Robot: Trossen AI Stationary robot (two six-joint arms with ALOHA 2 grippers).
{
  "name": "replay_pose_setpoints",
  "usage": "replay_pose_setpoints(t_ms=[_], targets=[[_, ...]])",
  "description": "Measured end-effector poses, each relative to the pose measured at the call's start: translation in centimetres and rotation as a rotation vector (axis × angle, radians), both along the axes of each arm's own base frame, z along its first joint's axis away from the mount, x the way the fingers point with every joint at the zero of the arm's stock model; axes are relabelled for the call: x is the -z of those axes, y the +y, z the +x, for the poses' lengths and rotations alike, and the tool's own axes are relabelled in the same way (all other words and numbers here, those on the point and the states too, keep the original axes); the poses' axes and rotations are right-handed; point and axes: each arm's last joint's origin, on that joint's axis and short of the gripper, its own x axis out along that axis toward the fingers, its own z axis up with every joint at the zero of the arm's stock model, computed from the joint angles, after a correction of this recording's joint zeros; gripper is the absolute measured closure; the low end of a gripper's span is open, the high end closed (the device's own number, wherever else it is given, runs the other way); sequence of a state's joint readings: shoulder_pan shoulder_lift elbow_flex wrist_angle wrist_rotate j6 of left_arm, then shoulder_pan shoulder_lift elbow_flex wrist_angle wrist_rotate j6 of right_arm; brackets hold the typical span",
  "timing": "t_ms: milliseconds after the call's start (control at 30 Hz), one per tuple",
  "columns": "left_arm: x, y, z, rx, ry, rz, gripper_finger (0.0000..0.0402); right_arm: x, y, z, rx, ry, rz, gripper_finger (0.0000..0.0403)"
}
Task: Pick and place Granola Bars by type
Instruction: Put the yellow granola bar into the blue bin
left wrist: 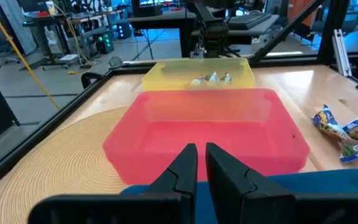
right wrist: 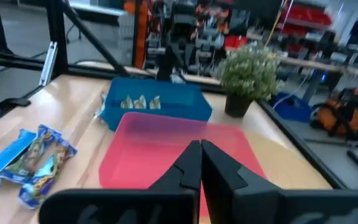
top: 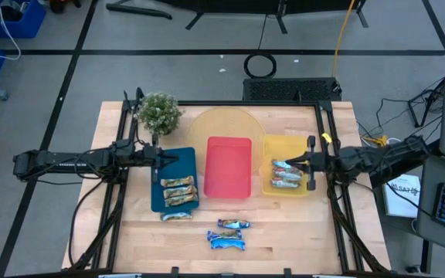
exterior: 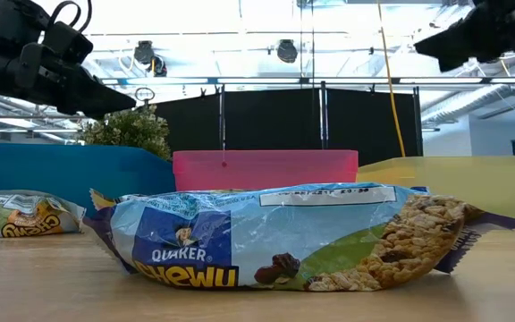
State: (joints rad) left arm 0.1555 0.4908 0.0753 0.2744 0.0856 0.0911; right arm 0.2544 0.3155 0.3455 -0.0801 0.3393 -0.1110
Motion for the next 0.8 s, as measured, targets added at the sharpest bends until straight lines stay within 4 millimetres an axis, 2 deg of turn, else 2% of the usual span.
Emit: replay_pose_setpoints(t_ms=[167, 333, 500, 633, 800], targets=[[0.1, 0.0, 0.0, 0.001, 0.009, -0.009, 0.036, 2.4, 0.1, 0.3, -0.009, -0.119, -0.085, 0.0402], [-0.2, -0.1, 0.0, 0.012, -0.025, -0.056, 0.036, 5.1, 0.1, 0.3, -0.01, -0.138, -0.1, 0.0403], [-1.1, -0.2, 0.1, 0.058, -0.088, -0.127, 0.036, 4.6, 0.0, 0.3, 0.019, -0.182, -0.153, 0.0403], [-3.3, -1.1, 0.7, 0.135, -0.092, -0.123, 0.036, 4.5, -0.1, 0.2, 0.027, -0.192, -0.155, 0.0403], [-7.0, -3.8, 2.4, 0.19, -0.013, -0.033, 0.036, 4.3, -0.1, 0.2, 0.029, -0.214, -0.159, 0.0403]])
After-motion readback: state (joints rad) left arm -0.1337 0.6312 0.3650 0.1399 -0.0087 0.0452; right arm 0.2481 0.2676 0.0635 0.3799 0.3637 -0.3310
